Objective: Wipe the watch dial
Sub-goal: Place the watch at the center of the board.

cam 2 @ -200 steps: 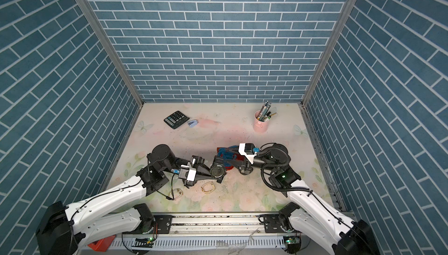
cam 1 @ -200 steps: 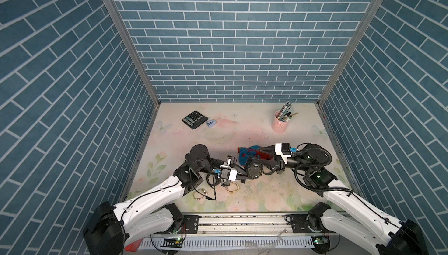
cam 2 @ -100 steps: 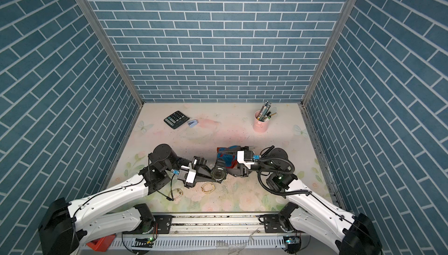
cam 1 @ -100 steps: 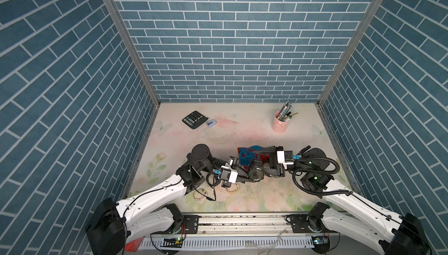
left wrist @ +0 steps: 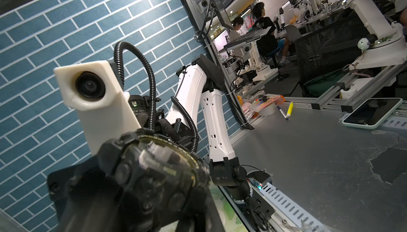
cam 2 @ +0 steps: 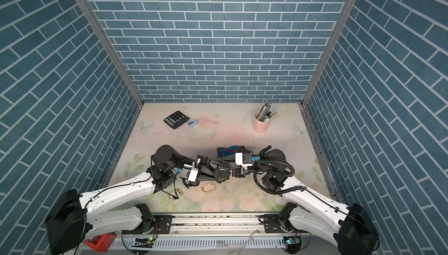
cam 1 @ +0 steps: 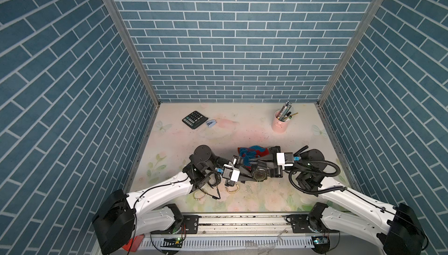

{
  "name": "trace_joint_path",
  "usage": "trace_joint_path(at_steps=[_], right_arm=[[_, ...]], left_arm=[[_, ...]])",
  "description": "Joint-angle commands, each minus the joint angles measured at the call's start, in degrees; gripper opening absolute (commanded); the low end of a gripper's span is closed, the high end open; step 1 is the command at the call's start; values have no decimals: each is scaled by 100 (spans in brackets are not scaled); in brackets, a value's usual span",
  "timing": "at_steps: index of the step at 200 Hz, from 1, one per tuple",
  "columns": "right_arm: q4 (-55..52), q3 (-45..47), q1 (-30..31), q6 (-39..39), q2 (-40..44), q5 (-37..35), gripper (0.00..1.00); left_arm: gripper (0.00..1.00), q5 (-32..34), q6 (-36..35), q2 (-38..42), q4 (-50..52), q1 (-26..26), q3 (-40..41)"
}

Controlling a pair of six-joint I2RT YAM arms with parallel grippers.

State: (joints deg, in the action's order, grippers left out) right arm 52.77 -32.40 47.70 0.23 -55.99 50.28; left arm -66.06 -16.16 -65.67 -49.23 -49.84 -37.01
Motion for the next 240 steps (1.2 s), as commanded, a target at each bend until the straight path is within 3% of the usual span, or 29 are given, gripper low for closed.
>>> trace_joint_path(at_steps=[1,50,57,69,105,128,163,188,202,240], right_arm=[[311,-36,73,-402,64,-4,0],[-338,156,74,-1081,452,-322,0],[-405,180,73,-1138,500,-463,0],[-612,167,72,-1187,578,-780,0],[-1607,72,65,-1590,756,-1845,0],[-2074,42,33,-1776,738,-2394,0],[-2632,46,-183,-1672,582,-3525,0],[-3208,-38,-596,-1345,478,-3841,0],[-3516,-113,-910,-1095,371,-3880,0],[-4639,-521,-1593,-636,-104,-4079,0]], left_arm=[[1,172,199,-24,-367,10,51],[3,506,21,182,-195,10,181],[8,513,32,201,-167,10,181],[26,620,25,236,-165,10,222],[32,1612,-367,429,-71,45,598],[56,2444,-534,691,-34,54,901],[73,3272,-952,1108,549,71,1170],[83,3818,-1377,1360,1414,71,1174],[99,4217,-1462,1430,1710,71,1170],[100,5610,-1443,1377,2177,71,1272]])
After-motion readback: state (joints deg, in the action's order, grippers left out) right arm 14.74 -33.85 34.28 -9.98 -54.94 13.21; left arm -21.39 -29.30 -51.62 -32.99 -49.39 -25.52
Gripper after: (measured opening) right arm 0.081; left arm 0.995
